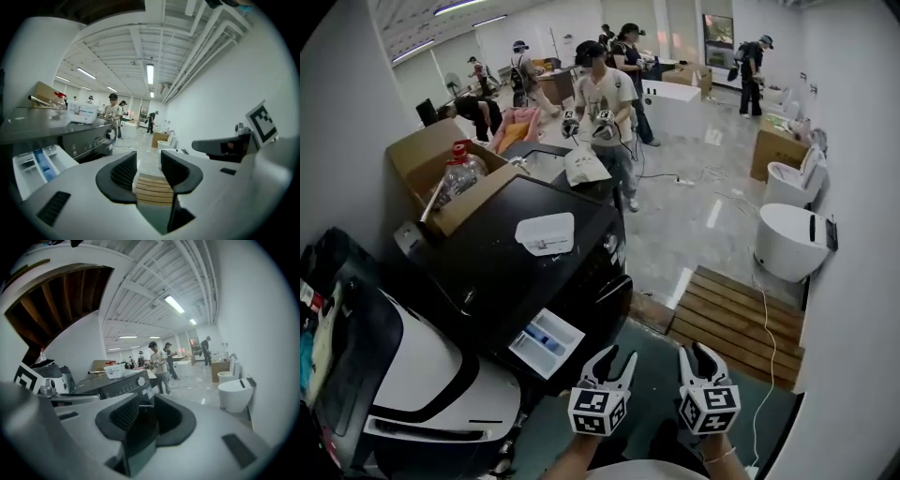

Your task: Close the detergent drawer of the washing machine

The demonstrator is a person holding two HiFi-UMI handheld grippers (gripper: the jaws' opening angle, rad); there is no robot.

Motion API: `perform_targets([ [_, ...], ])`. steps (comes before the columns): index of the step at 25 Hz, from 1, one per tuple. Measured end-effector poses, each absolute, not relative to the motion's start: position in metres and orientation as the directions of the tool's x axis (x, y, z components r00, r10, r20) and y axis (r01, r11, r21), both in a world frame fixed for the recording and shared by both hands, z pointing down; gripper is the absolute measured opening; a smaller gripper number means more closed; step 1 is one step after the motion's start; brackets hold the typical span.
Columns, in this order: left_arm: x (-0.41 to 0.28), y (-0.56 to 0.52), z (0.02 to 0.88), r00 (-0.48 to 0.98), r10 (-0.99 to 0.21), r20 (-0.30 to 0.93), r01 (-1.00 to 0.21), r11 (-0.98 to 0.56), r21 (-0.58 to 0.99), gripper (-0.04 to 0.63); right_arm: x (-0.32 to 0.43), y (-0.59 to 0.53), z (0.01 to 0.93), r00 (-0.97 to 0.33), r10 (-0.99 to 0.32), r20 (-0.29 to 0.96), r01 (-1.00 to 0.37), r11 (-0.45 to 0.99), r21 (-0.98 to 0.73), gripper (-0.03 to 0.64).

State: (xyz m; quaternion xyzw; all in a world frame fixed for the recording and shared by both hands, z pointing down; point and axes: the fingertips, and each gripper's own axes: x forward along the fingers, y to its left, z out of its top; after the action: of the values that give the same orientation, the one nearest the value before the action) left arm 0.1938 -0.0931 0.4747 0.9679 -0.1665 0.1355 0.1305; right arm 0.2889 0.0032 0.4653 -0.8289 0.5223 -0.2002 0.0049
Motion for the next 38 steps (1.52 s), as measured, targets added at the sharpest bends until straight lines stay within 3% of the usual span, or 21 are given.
perform_targets([
  [8, 0.148, -0.117, 0.478, 0.782, -0.548, 0.298, -0.613, -0.763, 0.206, 0.153, 0.265, -0.055, 0.468, 0.083, -0.939, 0.334, -0.963, -0.161, -0.214, 0.087],
  [17, 0.093, -0.126, 0.482, 0.604, -0.742, 0.291, -0.797, -0.568, 0.204, 0.153, 0.233, -0.096, 0.475, -0.153, -0.930, 0.333, -0.976, 0.089, -0.200, 0.087],
  [27, 0.034, -0.124, 0.498, 0.439, -0.835, 0.332, -0.897, -0.390, 0.206, 0.153, 0.182, -0.122, 0.495, -0.323, -0.862, 0.391, -0.945, 0.274, -0.177, 0.087],
  [38, -0.019, -0.113, 0.518, 0.318, -0.866, 0.386, -0.944, -0.252, 0.213, 0.153, 0.159, -0.137, 0.509, -0.365, -0.825, 0.431, -0.931, 0.321, -0.172, 0.087],
])
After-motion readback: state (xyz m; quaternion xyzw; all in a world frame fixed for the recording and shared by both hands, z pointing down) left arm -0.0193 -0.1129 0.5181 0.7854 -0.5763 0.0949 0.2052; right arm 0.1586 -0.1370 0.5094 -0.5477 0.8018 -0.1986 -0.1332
